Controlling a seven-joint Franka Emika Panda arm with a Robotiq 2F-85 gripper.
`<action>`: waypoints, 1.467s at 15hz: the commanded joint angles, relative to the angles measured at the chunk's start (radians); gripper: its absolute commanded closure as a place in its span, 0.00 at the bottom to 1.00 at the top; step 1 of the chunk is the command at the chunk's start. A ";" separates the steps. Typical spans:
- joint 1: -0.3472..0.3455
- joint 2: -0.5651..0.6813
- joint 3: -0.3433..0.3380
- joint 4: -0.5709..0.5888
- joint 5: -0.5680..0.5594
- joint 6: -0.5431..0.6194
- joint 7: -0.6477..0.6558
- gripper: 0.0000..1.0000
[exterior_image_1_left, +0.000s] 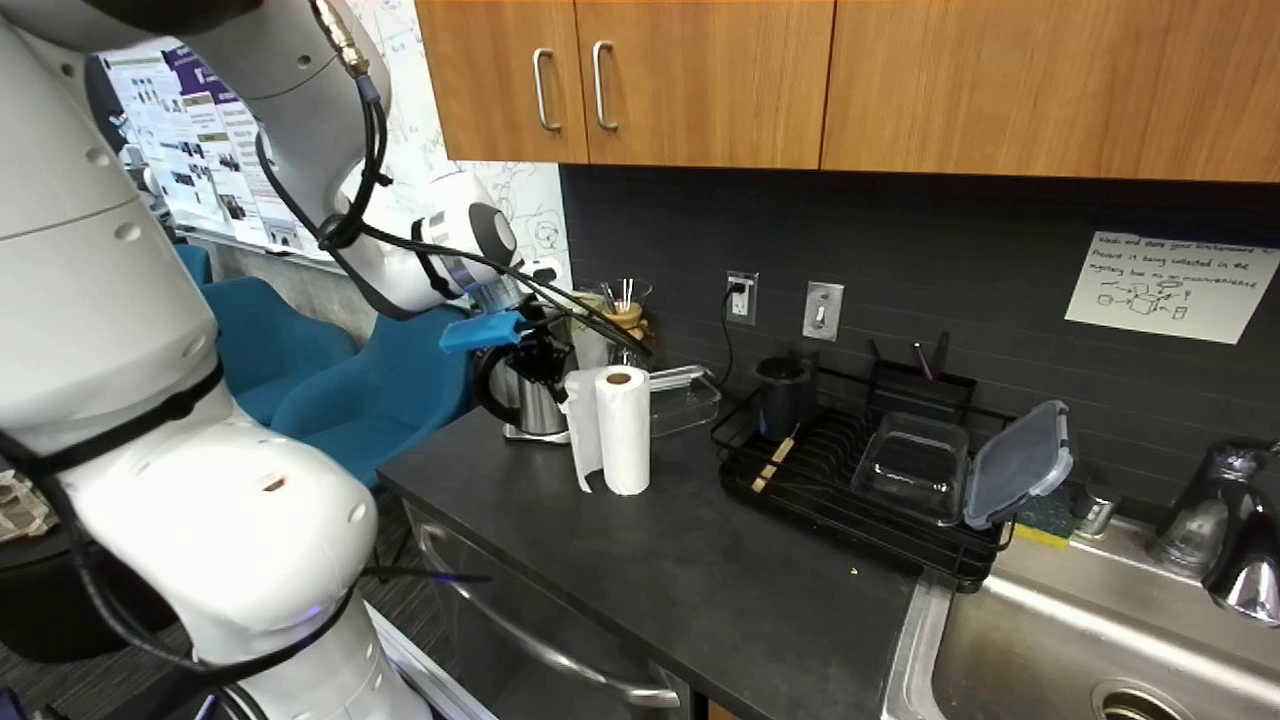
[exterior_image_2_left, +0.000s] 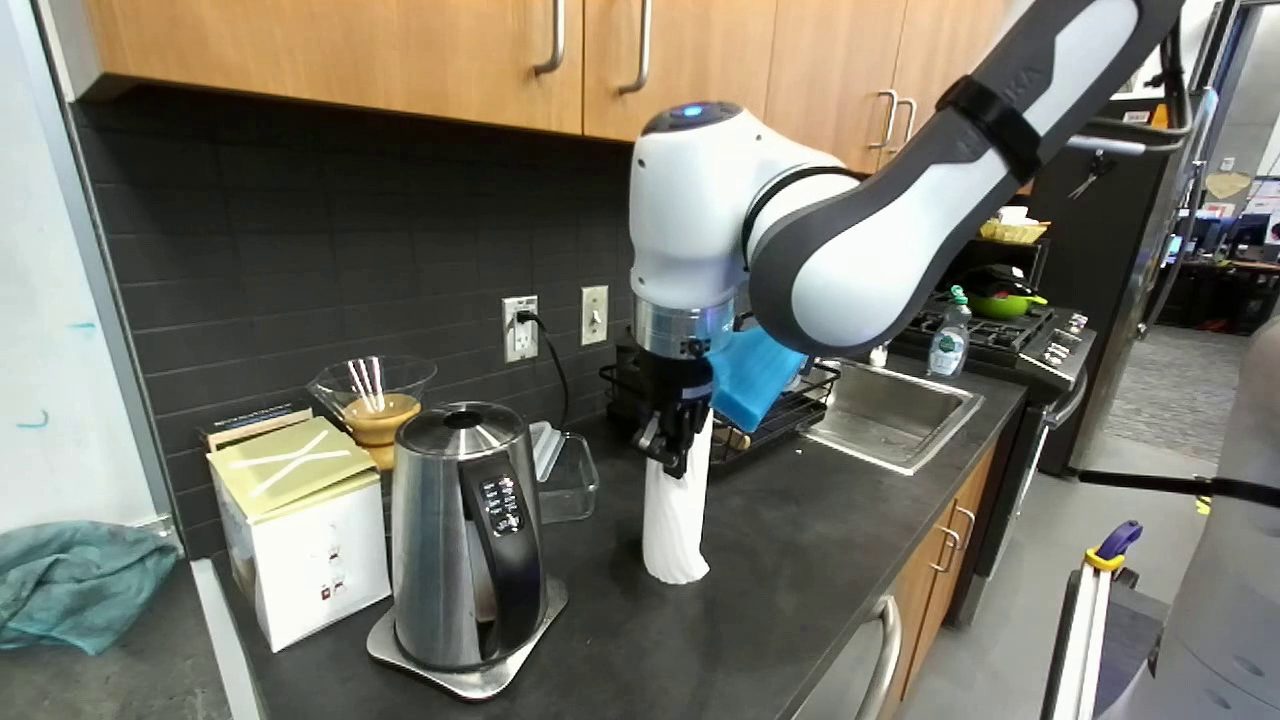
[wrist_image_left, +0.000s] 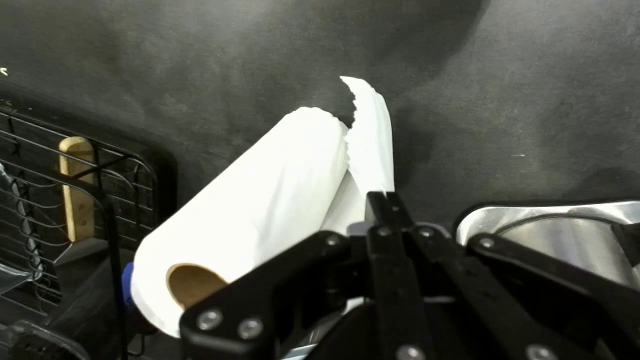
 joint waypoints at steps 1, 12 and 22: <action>0.020 0.018 0.022 0.023 -0.055 -0.048 0.047 1.00; 0.089 0.061 0.051 0.066 -0.125 -0.125 0.089 1.00; 0.146 0.098 0.066 0.106 -0.179 -0.191 0.100 1.00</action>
